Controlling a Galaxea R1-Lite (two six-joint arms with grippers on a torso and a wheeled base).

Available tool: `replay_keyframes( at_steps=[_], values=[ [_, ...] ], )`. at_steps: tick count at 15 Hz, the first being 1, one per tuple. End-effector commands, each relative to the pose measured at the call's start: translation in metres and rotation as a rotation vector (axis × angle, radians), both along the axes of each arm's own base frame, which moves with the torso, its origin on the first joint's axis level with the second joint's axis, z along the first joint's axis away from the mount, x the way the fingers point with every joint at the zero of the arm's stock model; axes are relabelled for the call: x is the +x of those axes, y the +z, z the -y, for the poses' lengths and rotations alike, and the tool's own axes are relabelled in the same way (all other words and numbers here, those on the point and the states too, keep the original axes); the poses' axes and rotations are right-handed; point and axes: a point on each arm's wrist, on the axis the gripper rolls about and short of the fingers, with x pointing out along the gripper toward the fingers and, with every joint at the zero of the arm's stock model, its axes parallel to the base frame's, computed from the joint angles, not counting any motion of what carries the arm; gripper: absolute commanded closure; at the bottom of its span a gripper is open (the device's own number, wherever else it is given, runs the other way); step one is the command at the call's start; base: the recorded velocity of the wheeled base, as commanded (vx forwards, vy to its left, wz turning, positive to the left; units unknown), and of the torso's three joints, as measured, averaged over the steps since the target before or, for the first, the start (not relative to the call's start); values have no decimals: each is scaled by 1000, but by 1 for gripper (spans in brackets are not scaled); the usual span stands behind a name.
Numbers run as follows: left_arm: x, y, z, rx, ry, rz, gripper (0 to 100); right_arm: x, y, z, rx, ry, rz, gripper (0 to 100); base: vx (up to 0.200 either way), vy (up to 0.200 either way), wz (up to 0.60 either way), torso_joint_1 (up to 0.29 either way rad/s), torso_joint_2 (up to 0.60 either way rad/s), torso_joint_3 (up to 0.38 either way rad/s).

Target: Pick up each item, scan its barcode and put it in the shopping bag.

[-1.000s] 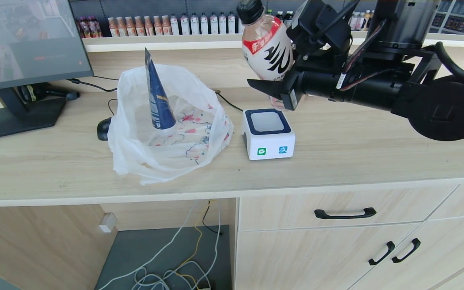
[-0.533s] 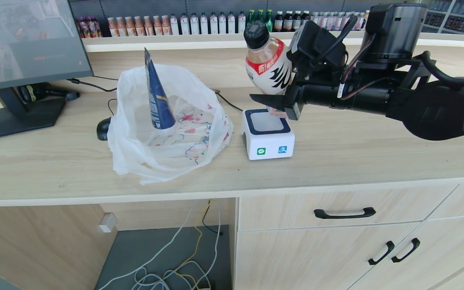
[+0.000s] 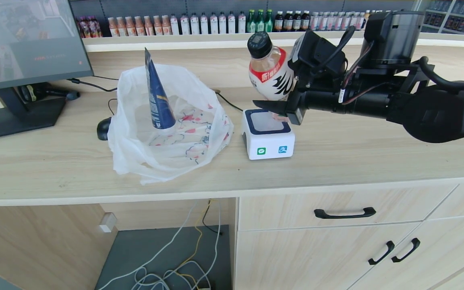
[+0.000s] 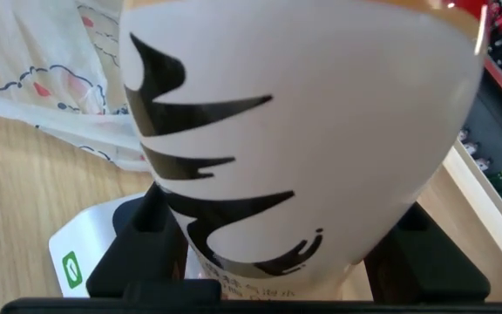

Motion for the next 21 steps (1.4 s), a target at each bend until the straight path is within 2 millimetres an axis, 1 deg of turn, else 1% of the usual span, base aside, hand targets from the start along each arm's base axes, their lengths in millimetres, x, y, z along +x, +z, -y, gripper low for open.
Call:
replay_keyframes(
  at_steps=[1, 3, 7, 21],
  values=[
    [0, 0, 0, 0, 1, 1, 0, -1, -1, 0, -6, 1, -6, 100, 0, 0, 0, 0, 0, 0],
    [0, 0, 0, 0, 1, 1, 0, 2, -6, -4, -14, 7, -18, 100, 0, 0, 0, 0, 0, 0],
    [0, 0, 0, 0, 1, 1, 0, 2, -7, -4, -18, 7, -19, 100, 0, 0, 0, 0, 0, 0],
    [0, 0, 0, 0, 1, 1, 0, 2, -4, -3, 11, 3, -24, 100, 0, 0, 0, 0, 0, 0]
  ],
)
